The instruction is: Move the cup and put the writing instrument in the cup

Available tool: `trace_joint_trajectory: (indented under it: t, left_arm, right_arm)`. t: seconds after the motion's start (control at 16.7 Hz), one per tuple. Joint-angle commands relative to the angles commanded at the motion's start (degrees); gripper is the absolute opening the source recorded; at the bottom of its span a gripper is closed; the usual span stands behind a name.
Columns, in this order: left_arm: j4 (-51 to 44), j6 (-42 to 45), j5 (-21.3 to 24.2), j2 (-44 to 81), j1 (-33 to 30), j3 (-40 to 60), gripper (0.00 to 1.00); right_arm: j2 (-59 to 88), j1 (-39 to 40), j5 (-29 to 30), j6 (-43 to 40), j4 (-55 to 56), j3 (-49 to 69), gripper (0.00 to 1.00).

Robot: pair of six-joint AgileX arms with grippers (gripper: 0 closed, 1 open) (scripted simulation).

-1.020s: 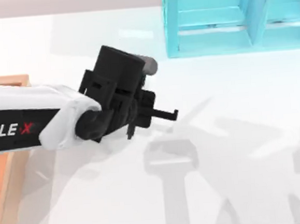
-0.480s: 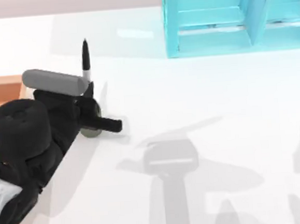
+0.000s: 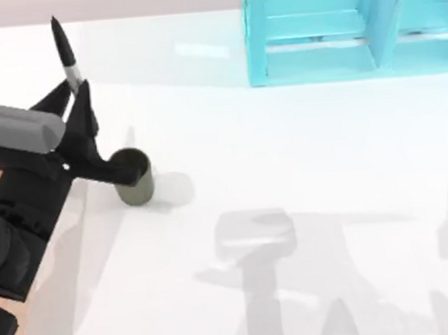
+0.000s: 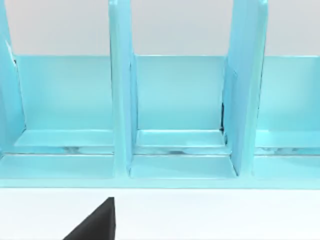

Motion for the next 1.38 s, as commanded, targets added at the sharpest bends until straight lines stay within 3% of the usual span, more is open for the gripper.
trace_joint_trajectory:
  t: [0.42, 0.9, 1.2, 1.38]
  left_arm:
    - [0.66, -0.05, 0.08, 1.14, -0.21, 0.88, 0.00]
    - [6.90, -0.04, 1.13, 14.53, 0.85, 6.92, 0.00]
    - [7.53, -0.18, 1.26, 15.16, 1.04, 7.60, 0.00]
    - [7.53, -0.18, 1.26, 15.16, 1.04, 7.60, 0.23]
  right_arm:
    - [0.00, 0.00, 0.00, 0.00, 0.00, 0.00, 1.00]
    - [0.00, 0.00, 0.00, 0.00, 0.00, 0.00, 1.00]
    - [0.00, 0.00, 0.00, 0.00, 0.00, 0.00, 1.00]
    - [0.00, 0.00, 0.00, 0.00, 0.00, 0.00, 1.00]
